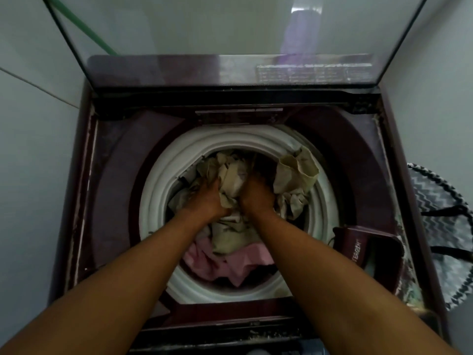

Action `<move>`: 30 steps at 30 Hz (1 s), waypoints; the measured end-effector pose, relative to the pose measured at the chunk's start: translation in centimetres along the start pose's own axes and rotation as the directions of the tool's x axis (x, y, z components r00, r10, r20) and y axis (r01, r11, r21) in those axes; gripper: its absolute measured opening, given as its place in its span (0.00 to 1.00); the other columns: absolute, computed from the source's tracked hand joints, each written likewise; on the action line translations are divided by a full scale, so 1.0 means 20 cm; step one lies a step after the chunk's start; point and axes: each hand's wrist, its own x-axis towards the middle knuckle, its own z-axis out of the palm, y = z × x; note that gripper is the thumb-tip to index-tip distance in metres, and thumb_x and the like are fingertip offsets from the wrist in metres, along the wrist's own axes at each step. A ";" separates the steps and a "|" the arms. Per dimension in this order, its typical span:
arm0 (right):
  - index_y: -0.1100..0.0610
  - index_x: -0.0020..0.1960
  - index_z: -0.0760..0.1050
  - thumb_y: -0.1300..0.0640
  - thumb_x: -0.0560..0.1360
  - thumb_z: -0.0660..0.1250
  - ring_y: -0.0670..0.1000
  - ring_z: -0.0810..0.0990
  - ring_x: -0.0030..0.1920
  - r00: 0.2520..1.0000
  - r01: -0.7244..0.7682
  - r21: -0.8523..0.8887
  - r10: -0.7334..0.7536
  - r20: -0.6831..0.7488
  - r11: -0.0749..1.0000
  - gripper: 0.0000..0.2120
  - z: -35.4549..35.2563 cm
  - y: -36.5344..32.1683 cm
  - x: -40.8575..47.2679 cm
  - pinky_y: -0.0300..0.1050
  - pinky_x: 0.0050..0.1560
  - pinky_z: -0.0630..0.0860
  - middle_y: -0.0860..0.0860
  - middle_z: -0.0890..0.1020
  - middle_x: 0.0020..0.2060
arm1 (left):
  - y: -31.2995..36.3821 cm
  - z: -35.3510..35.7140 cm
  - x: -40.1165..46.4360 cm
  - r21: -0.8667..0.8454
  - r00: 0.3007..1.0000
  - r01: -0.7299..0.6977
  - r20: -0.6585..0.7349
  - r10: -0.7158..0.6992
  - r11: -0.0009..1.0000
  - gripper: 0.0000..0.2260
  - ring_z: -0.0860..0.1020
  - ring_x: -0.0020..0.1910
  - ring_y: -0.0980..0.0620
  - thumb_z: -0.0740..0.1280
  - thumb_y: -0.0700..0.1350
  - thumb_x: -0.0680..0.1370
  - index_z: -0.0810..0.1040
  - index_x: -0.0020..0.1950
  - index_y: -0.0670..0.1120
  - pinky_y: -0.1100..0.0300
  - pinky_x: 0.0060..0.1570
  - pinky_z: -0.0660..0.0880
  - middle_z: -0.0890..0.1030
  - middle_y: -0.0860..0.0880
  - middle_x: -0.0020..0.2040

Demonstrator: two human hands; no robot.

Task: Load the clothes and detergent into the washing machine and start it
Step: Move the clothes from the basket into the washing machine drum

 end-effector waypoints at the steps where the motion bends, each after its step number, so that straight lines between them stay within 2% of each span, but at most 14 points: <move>1: 0.60 0.75 0.62 0.55 0.82 0.56 0.61 0.68 0.70 0.998 -0.002 -0.089 -0.003 -0.055 0.996 0.22 0.00 -0.02 -0.03 0.54 0.65 0.69 0.60 0.67 0.72 | -0.01 0.01 0.02 0.008 0.999 0.039 -0.006 -0.039 0.999 0.50 0.61 0.76 0.44 0.72 0.64 0.67 0.49 0.81 0.52 0.54 0.75 0.60 0.57 0.44 0.80; 4: 0.57 0.75 0.63 0.52 0.77 0.60 0.63 0.61 0.72 0.990 0.025 -0.393 -0.077 -0.117 0.919 0.27 0.05 -0.04 -0.06 0.61 0.65 0.62 0.62 0.63 0.74 | 0.00 0.01 0.07 0.024 0.996 0.085 -0.031 -0.084 0.996 0.41 0.66 0.74 0.44 0.65 0.64 0.72 0.54 0.81 0.51 0.53 0.73 0.63 0.62 0.44 0.78; 6: 0.53 0.72 0.67 0.50 0.76 0.63 0.64 0.64 0.68 0.989 0.005 -0.459 -0.071 -0.128 0.888 0.25 0.07 -0.04 -0.06 0.61 0.60 0.64 0.61 0.68 0.70 | 0.02 0.01 0.09 0.012 0.998 0.054 -0.029 -0.053 0.998 0.34 0.65 0.75 0.44 0.64 0.59 0.78 0.55 0.80 0.51 0.55 0.74 0.62 0.61 0.45 0.78; 7: 0.53 0.73 0.65 0.50 0.77 0.62 0.64 0.66 0.66 0.993 0.001 -0.422 -0.050 -0.105 0.906 0.26 0.09 -0.03 -0.05 0.60 0.58 0.67 0.62 0.68 0.70 | 0.03 0.02 0.11 0.011 0.998 0.056 -0.036 -0.055 0.998 0.32 0.65 0.74 0.44 0.63 0.57 0.79 0.56 0.80 0.51 0.55 0.73 0.62 0.62 0.45 0.78; 9: 0.54 0.79 0.54 0.49 0.80 0.59 0.67 0.66 0.68 1.000 0.010 -0.317 -0.009 0.004 0.948 0.30 0.12 0.00 -0.02 0.61 0.61 0.69 0.65 0.63 0.72 | 0.03 0.04 0.13 0.024 0.995 0.090 -0.047 -0.089 0.996 0.33 0.65 0.74 0.42 0.64 0.57 0.79 0.54 0.80 0.50 0.52 0.73 0.63 0.62 0.44 0.78; 12: 0.52 0.81 0.39 0.42 0.81 0.57 0.67 0.60 0.74 0.986 0.027 -0.251 0.015 0.166 0.968 0.38 0.09 0.06 0.03 0.61 0.70 0.61 0.65 0.55 0.76 | 0.03 0.06 0.13 0.015 0.990 0.141 -0.021 -0.140 0.990 0.40 0.64 0.74 0.41 0.65 0.61 0.76 0.46 0.81 0.53 0.47 0.72 0.65 0.58 0.43 0.79; 14: 0.52 0.80 0.36 0.40 0.80 0.57 0.64 0.52 0.78 0.967 0.031 -0.204 0.022 0.254 0.978 0.41 0.03 0.07 0.05 0.60 0.75 0.55 0.62 0.50 0.79 | 0.02 0.07 0.11 0.021 0.986 0.152 -0.065 -0.150 0.988 0.43 0.66 0.73 0.40 0.65 0.63 0.73 0.44 0.80 0.56 0.44 0.70 0.68 0.59 0.43 0.79; 16: 0.53 0.81 0.37 0.40 0.78 0.58 0.62 0.50 0.79 0.955 0.046 -0.187 0.012 0.297 0.981 0.43 -0.02 0.06 0.07 0.58 0.76 0.52 0.61 0.48 0.79 | 0.03 0.06 0.06 0.091 0.981 0.140 -0.149 -0.126 0.986 0.45 0.67 0.73 0.39 0.67 0.61 0.73 0.42 0.80 0.53 0.43 0.69 0.69 0.59 0.40 0.78; 18: 0.56 0.80 0.45 0.40 0.75 0.61 0.62 0.57 0.77 0.979 0.077 -0.206 -0.034 0.201 0.976 0.42 -0.06 0.04 0.07 0.59 0.75 0.57 0.60 0.56 0.78 | 0.06 0.04 -0.03 0.140 0.972 0.103 -0.225 -0.070 0.985 0.46 0.66 0.73 0.38 0.67 0.61 0.75 0.40 0.81 0.49 0.42 0.69 0.68 0.58 0.39 0.78; 20: 0.57 0.77 0.56 0.41 0.76 0.61 0.62 0.65 0.72 0.997 0.063 -0.213 -0.051 0.058 0.975 0.36 -0.12 0.02 0.04 0.61 0.71 0.64 0.60 0.65 0.73 | 0.10 0.00 -0.11 0.104 0.976 0.057 -0.214 -0.034 0.993 0.45 0.64 0.74 0.39 0.62 0.65 0.76 0.41 0.81 0.47 0.42 0.71 0.65 0.57 0.39 0.79; 23: 0.60 0.70 0.66 0.45 0.80 0.59 0.62 0.75 0.63 0.986 0.097 -0.300 -0.133 -0.101 0.949 0.25 -0.23 0.01 -0.08 0.57 0.58 0.75 0.60 0.74 0.65 | 0.12 -0.07 -0.19 0.108 0.973 -0.011 -0.227 0.035 0.994 0.38 0.70 0.69 0.42 0.56 0.67 0.75 0.56 0.79 0.47 0.42 0.67 0.70 0.67 0.43 0.74; 25: 0.62 0.64 0.72 0.51 0.80 0.59 0.63 0.78 0.57 0.957 0.156 -0.321 -0.223 -0.184 0.934 0.18 -0.31 0.01 -0.14 0.55 0.50 0.78 0.61 0.77 0.59 | 0.16 -0.13 -0.23 0.182 0.949 -0.067 -0.293 0.119 0.981 0.27 0.76 0.60 0.44 0.55 0.60 0.76 0.69 0.69 0.47 0.45 0.57 0.76 0.75 0.44 0.65; 27: 0.63 0.58 0.75 0.55 0.79 0.60 0.63 0.80 0.51 0.929 0.228 -0.271 -0.292 -0.227 0.935 0.14 -0.40 0.01 -0.19 0.53 0.43 0.77 0.61 0.79 0.53 | 0.24 -0.19 -0.27 0.219 0.915 -0.129 -0.351 0.201 0.967 0.15 0.77 0.52 0.45 0.59 0.51 0.77 0.75 0.59 0.44 0.48 0.50 0.77 0.78 0.43 0.56; 30: 0.62 0.46 0.78 0.55 0.78 0.61 0.63 0.82 0.44 0.884 0.300 -0.203 -0.352 -0.309 0.932 0.11 -0.56 0.03 -0.26 0.52 0.38 0.75 0.60 0.83 0.45 | 0.43 -0.26 -0.34 0.232 0.856 -0.242 -0.406 0.320 0.942 0.11 0.76 0.54 0.44 0.64 0.45 0.77 0.77 0.58 0.44 0.48 0.53 0.75 0.78 0.44 0.55</move>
